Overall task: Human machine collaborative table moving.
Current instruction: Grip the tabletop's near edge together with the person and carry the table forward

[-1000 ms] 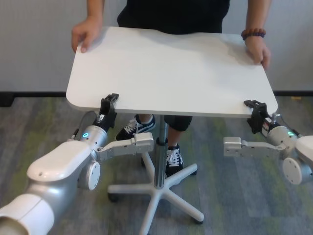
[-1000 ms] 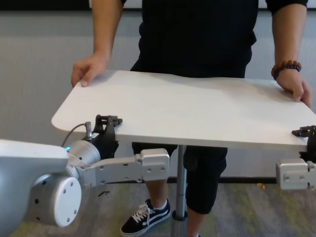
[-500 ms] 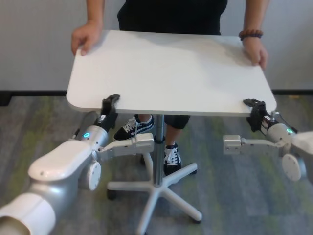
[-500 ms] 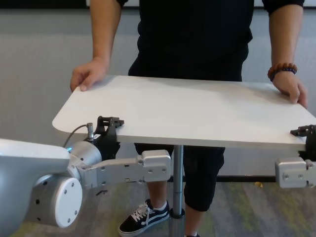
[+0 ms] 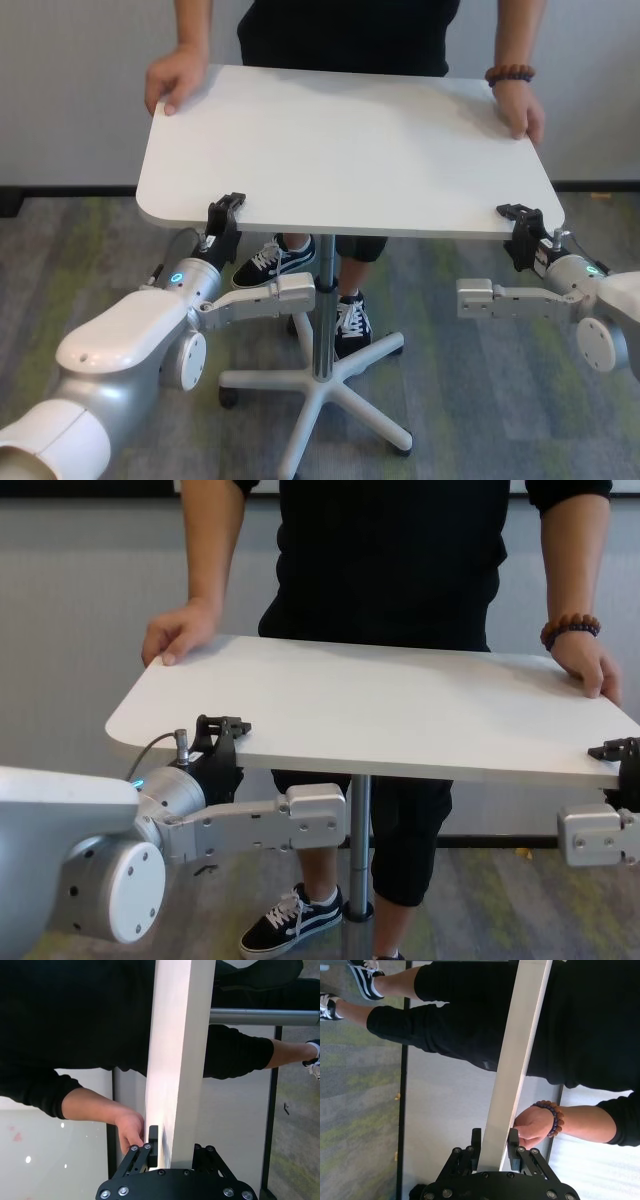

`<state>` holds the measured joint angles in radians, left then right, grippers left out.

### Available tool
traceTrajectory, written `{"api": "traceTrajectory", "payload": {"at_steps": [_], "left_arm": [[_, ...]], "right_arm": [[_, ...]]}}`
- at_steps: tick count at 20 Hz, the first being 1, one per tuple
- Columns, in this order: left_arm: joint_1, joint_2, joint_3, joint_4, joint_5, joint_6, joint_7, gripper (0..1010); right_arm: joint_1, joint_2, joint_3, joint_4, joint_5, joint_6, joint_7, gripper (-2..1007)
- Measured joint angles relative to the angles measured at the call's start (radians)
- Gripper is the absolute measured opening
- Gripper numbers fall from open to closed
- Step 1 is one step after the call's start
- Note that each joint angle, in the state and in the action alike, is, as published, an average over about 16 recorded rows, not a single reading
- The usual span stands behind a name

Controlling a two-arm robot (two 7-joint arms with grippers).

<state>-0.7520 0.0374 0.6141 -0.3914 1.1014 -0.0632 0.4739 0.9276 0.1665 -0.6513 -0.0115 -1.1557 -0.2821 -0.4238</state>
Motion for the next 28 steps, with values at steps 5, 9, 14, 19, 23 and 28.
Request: {"api": "traceTrajectory", "payload": {"at_steps": [5,9,14,19,23,28], "left_arm": [[0.004,0.002,-0.001,-0.008,-0.001,0.001,0.000,305],[0.006,0.004,-0.001,-0.012,-0.001,0.001,0.000,305],[0.008,0.005,-0.001,-0.016,-0.002,0.002,0.000,305],[0.009,0.006,-0.002,-0.018,-0.002,0.003,0.000,305],[0.010,0.006,-0.002,-0.020,-0.002,0.004,0.000,305],[0.010,0.006,-0.002,-0.021,-0.003,0.004,0.000,305]], "right_arm": [[-0.016,0.012,0.004,-0.037,0.005,0.009,0.013,289],[-0.026,0.018,0.006,-0.057,0.008,0.013,0.020,289],[-0.033,0.023,0.008,-0.074,0.010,0.017,0.026,289],[-0.038,0.026,0.009,-0.084,0.012,0.020,0.029,289],[-0.040,0.028,0.010,-0.090,0.013,0.021,0.031,289],[-0.042,0.029,0.010,-0.095,0.013,0.022,0.033,289]]}}
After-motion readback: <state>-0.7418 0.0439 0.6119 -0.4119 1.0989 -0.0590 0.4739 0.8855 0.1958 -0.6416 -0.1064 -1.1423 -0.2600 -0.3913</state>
